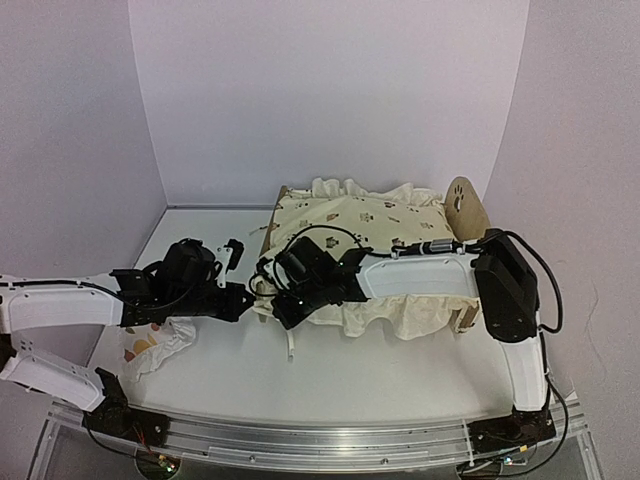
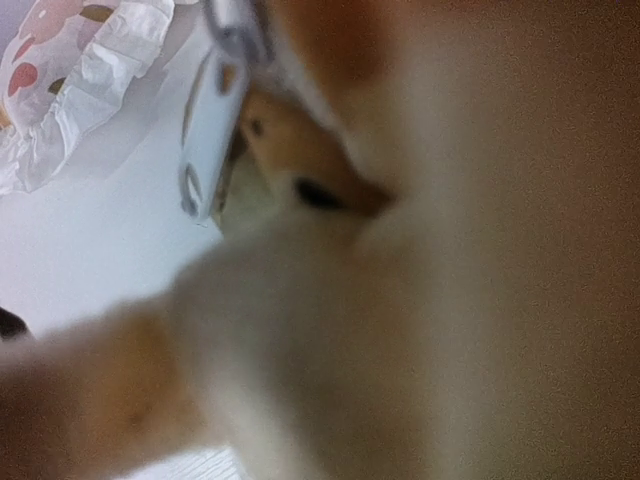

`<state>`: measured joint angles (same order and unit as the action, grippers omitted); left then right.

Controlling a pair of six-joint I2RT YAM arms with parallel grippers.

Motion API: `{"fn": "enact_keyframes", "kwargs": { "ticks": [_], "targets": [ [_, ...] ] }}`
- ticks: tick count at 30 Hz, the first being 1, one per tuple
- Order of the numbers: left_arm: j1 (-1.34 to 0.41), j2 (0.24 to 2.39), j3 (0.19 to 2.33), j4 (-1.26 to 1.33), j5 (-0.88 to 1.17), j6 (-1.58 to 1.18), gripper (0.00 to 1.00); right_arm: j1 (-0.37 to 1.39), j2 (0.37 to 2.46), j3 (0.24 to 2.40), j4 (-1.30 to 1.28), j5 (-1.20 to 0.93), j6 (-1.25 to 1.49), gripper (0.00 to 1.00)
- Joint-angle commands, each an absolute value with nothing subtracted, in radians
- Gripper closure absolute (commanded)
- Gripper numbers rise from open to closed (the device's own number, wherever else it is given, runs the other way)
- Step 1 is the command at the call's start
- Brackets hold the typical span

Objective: Set up the pet bed

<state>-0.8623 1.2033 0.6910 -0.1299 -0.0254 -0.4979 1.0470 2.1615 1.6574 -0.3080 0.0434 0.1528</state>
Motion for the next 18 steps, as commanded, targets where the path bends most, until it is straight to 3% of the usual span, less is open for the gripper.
{"fn": "enact_keyframes", "kwargs": {
  "ticks": [1,18],
  "targets": [
    [-0.862,1.161,0.701,-0.139,-0.024,-0.490,1.00,1.035,2.198,1.731,-0.436,0.089,0.228,1.00],
    [-0.862,1.110,0.713,-0.197,-0.004,-0.471,1.00,1.032,2.241,1.863,-0.549,0.109,0.370,1.00]
  ]
}}
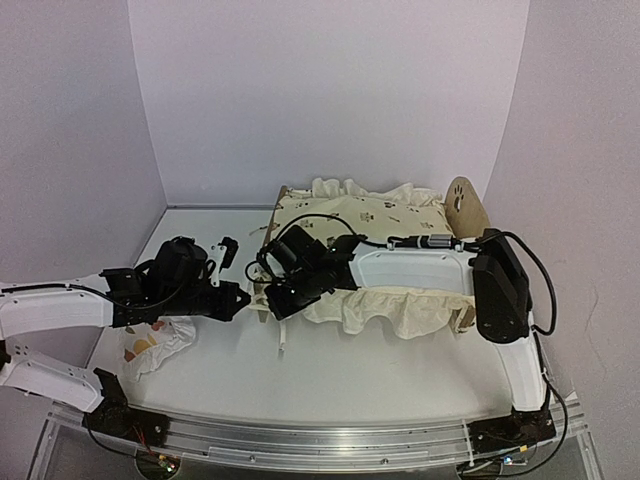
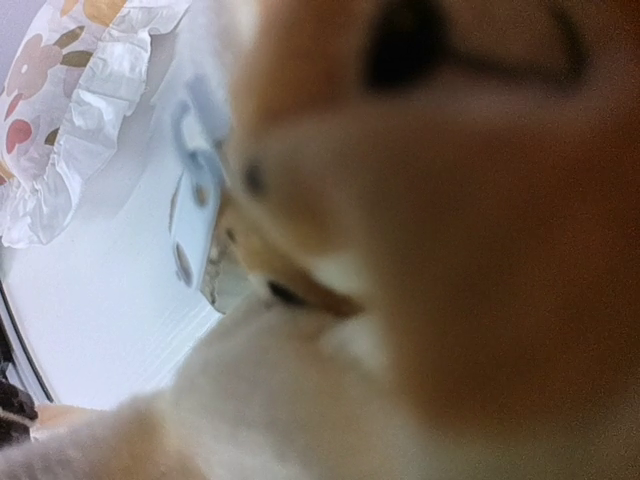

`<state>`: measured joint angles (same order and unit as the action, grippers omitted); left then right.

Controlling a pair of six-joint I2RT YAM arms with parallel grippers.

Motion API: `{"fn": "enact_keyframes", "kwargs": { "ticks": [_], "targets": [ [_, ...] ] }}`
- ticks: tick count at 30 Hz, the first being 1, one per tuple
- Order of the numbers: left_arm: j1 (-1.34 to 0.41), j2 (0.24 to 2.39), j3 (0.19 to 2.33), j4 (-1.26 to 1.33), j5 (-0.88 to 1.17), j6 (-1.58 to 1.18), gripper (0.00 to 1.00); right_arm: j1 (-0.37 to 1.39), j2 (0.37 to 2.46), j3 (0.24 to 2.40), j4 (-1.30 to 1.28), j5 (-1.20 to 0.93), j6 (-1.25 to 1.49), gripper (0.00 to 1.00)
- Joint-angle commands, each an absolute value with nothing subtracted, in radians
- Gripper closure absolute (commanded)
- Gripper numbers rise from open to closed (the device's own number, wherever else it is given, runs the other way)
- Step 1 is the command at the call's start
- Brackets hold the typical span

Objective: Set up the pet bed

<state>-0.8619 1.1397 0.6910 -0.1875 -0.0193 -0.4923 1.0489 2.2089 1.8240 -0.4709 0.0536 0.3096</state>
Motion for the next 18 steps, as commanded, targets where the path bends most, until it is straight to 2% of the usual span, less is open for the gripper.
{"fn": "enact_keyframes", "kwargs": {
  "ticks": [1,18],
  "targets": [
    [-0.863,1.108,0.714,-0.197,-0.006,-0.471,1.00,1.030,2.244,1.870,-0.560,0.114,0.381,1.00],
    [-0.864,1.075,0.744,-0.218,0.080,-0.430,0.99,1.019,2.270,1.931,-0.612,0.085,0.496,1.00]
  ]
}}
